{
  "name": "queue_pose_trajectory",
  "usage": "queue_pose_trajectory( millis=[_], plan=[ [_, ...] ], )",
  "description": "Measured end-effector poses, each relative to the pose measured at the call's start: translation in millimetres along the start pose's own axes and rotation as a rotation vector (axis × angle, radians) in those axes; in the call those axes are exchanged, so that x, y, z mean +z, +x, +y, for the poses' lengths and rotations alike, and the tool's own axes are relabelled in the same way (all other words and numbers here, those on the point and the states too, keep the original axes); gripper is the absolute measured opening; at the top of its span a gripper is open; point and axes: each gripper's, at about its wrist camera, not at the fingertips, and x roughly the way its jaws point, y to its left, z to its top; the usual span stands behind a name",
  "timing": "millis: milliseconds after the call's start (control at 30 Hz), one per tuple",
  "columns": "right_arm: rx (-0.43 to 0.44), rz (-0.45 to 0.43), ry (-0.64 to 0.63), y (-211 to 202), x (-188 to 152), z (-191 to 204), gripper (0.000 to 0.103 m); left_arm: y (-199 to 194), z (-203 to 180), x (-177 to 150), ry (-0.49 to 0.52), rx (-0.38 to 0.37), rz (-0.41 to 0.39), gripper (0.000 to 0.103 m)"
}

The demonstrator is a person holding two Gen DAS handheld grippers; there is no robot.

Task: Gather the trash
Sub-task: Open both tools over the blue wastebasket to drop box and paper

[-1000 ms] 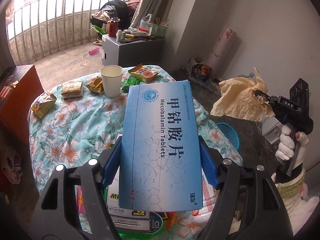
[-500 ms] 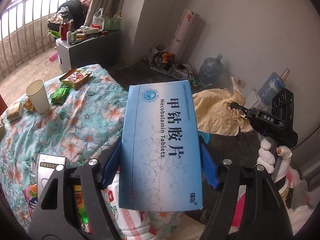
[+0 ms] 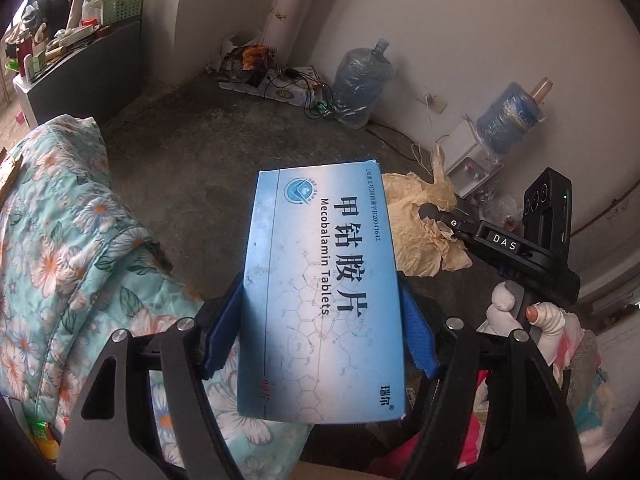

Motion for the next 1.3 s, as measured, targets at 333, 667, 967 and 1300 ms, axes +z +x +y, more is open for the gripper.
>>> queue_pose_trajectory(
  millis=[333,667,967,1300],
  plan=[
    [-0.178,0.098,0.142,82.9,27.1,-96.5,0.008,166.3,-14.5,44.4,0.041,0.003,0.200,0.067],
    [-0.267,0.173,0.272,168.0,45.1,-170.4,0.008,280.0,-10.2,84.0,-0.026,0.004,0.206,0.068],
    [-0.254,0.268,0.415,246.5,38.9,-216.6,0.041,290.2,11.9,97.6,-0.109,0.009,0.139,0.078],
    [-0.290,0.279,0.384,236.7,19.4,-220.4,0.052,182.7,6.5,90.5,-0.051,-0.044,0.038,0.078]
  ],
)
